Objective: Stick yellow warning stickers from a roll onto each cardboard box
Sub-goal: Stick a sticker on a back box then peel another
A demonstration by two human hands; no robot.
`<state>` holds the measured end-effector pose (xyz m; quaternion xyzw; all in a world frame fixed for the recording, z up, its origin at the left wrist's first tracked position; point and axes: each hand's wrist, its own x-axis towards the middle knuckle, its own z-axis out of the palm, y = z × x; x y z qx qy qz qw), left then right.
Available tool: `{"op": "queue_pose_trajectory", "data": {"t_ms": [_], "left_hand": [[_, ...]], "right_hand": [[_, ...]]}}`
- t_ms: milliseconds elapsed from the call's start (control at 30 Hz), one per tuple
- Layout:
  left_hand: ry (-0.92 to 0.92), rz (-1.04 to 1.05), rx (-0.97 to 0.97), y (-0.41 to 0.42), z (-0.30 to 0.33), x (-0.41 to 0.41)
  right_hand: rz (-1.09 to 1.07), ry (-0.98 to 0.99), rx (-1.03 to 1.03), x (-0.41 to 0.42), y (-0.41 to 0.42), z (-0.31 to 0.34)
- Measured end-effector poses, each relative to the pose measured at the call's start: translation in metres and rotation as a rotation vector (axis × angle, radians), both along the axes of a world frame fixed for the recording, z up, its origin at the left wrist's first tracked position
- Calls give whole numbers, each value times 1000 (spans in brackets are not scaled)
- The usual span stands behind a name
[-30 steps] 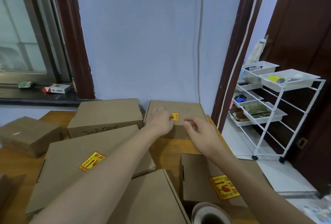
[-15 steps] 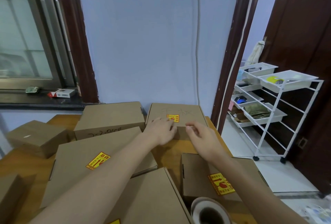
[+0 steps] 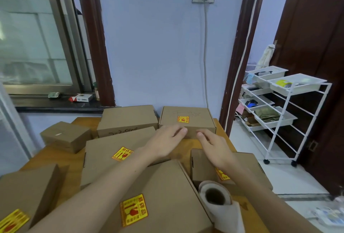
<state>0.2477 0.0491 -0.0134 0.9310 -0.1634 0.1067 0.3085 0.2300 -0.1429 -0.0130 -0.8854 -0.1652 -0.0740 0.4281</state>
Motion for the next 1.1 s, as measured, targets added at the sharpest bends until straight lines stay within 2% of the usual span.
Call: {"op": "queue_pose_trajectory", "data": {"t_ms": [167, 267, 433, 633, 800, 967, 1100], "left_hand": [[7, -50, 35, -5, 4, -47], [12, -83, 57, -14, 4, -75], [17, -62, 77, -27, -2, -115], [30, 7, 39, -30, -1, -144], [26, 18, 34, -26, 1, -154], [42, 20, 48, -29, -2, -155], [58, 20, 42, -35, -6, -155]], "right_hand": [[-45, -86, -122, -46, -14, 1], [-20, -17, -199, -72, -23, -7], [-36, -48, -467, -105, -26, -23], [-73, 66, -434, -115, -12, -17], [15, 138, -442, -107, -22, -21], [66, 164, -444, -109, -34, -23], [6, 149, -495, -114, -39, -19]]}}
